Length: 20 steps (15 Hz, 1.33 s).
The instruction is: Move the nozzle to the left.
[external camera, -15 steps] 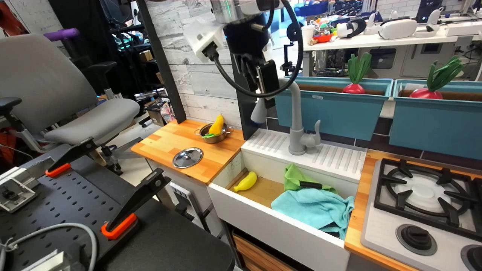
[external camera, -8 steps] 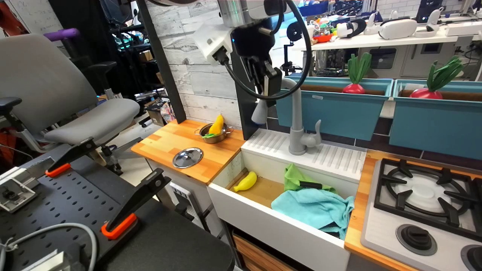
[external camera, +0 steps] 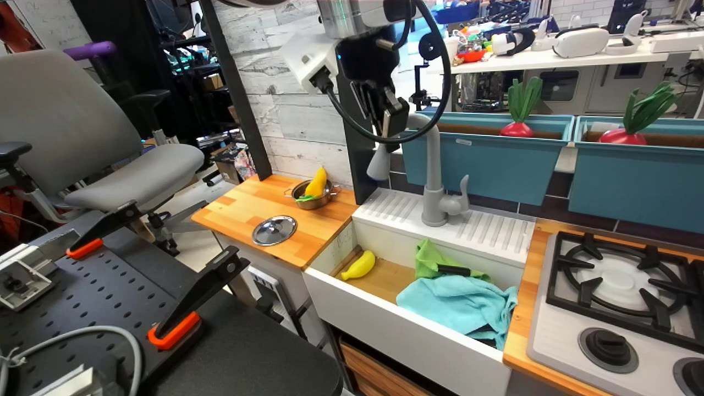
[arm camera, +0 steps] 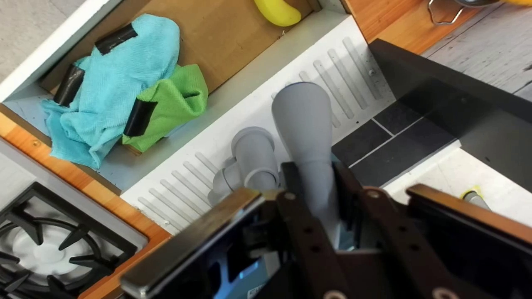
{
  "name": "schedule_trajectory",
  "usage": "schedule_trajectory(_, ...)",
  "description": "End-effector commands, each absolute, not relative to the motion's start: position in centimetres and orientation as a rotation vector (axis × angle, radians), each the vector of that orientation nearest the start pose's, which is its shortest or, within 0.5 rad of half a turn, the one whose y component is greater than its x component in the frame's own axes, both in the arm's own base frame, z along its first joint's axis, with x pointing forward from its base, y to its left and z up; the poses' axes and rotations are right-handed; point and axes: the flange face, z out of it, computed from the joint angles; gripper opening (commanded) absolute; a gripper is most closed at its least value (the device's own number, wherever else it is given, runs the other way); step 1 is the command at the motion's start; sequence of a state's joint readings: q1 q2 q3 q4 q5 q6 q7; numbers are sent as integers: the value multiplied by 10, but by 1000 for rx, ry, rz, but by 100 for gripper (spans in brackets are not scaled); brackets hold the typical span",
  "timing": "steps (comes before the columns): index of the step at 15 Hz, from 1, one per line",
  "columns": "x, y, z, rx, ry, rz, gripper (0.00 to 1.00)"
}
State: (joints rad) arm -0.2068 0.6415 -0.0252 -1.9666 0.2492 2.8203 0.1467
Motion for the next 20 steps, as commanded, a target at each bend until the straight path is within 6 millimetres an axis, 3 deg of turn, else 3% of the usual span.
schedule_trajectory(1, 630, -159, 157, -2795, 970, -382, 6)
schedule_trajectory(5, 645, -157, 162, -2670, 1017, -412, 6)
schedule_trajectory(9, 647, -159, 158, -2625, 1012, -421, 6)
schedule_trajectory(10, 648, -160, 158, -2623, 1011, -416, 49)
schedule_trajectory(12, 651, -156, 157, -2609, 1016, -427, 54)
schedule_trajectory(18, 673, -152, 150, -2569, 1014, -457, 99)
schedule_trajectory(20, 677, -152, 149, -2563, 1011, -461, 100)
